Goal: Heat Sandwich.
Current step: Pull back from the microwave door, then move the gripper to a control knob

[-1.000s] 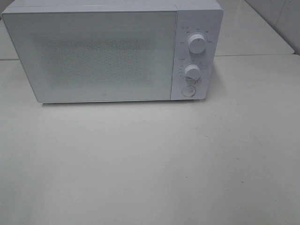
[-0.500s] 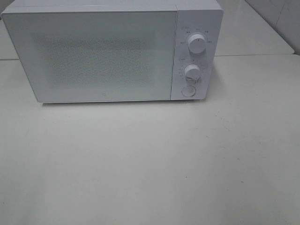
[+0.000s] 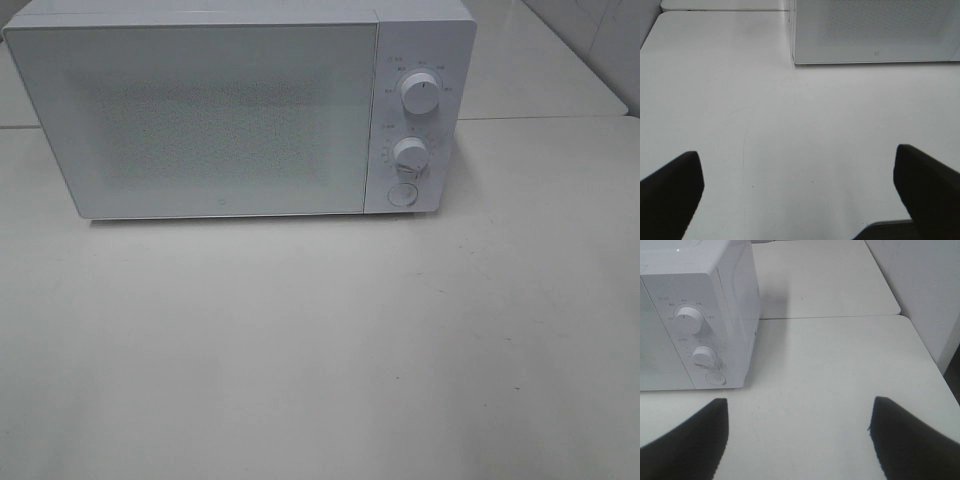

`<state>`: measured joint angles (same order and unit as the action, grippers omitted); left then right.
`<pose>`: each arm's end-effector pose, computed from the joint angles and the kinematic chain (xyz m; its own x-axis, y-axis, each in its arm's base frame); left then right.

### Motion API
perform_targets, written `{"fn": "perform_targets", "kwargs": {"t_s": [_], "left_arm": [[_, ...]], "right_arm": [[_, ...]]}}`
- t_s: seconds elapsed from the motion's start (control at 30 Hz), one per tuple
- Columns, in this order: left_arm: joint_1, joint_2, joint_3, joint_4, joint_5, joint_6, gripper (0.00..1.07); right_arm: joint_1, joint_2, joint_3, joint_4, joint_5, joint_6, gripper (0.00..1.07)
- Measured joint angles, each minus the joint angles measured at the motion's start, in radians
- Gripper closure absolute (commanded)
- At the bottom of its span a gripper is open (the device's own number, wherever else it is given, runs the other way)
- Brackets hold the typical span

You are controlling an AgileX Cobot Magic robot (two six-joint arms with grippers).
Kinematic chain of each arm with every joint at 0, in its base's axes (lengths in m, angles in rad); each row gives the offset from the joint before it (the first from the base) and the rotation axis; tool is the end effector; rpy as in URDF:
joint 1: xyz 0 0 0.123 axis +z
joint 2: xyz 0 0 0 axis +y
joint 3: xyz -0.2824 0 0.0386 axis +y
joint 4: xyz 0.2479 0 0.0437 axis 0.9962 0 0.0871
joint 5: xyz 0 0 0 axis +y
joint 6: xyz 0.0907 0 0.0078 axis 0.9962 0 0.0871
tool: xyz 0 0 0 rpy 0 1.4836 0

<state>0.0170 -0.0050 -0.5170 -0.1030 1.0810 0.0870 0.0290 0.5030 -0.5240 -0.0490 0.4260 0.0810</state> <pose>-0.0086 -0.0084 0.2805 -0.4497 0.0306 -0.8927 0.0813 0.9967 -0.0068 0.1046 0.0012 0.3133 -0.3121 0.0273 -0.9497 0.0016 0.9996 0.0282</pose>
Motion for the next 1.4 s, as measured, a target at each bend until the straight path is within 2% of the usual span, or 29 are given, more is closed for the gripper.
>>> {"fn": "perform_targets", "kwargs": {"t_s": [0.2, 0.63, 0.93, 1.07, 1.2, 1.23, 1.37, 1.4], "left_arm": [[0.0, 0.0, 0.0, 0.0, 0.0, 0.0, 0.09], [0.0, 0.0, 0.0, 0.0, 0.0, 0.0, 0.09], [0.0, 0.0, 0.0, 0.0, 0.0, 0.0, 0.09], [0.0, 0.0, 0.0, 0.0, 0.0, 0.0, 0.09], [0.0, 0.0, 0.0, 0.0, 0.0, 0.0, 0.09], [0.0, 0.0, 0.0, 0.0, 0.0, 0.0, 0.09], [0.0, 0.0, 0.0, 0.0, 0.0, 0.0, 0.09], [0.0, 0.0, 0.0, 0.0, 0.0, 0.0, 0.09]], "right_arm": [[0.0, 0.138, 0.019, 0.01, -0.187, 0.012, 0.31], [0.0, 0.332, 0.044, 0.017, -0.514, 0.029, 0.31], [0.0, 0.507, 0.074, -0.017, -0.769, 0.035, 0.31], [0.0, 0.581, 0.134, 0.034, -0.918, -0.028, 0.31], [0.023, 0.67, 0.194, 0.175, -1.097, -0.151, 0.31], [0.023, 0.67, 0.194, 0.175, -1.097, -0.151, 0.31], [0.122, 0.773, 0.226, 0.343, -1.262, -0.279, 0.31], [0.122, 0.773, 0.226, 0.343, -1.262, -0.279, 0.31]]}}
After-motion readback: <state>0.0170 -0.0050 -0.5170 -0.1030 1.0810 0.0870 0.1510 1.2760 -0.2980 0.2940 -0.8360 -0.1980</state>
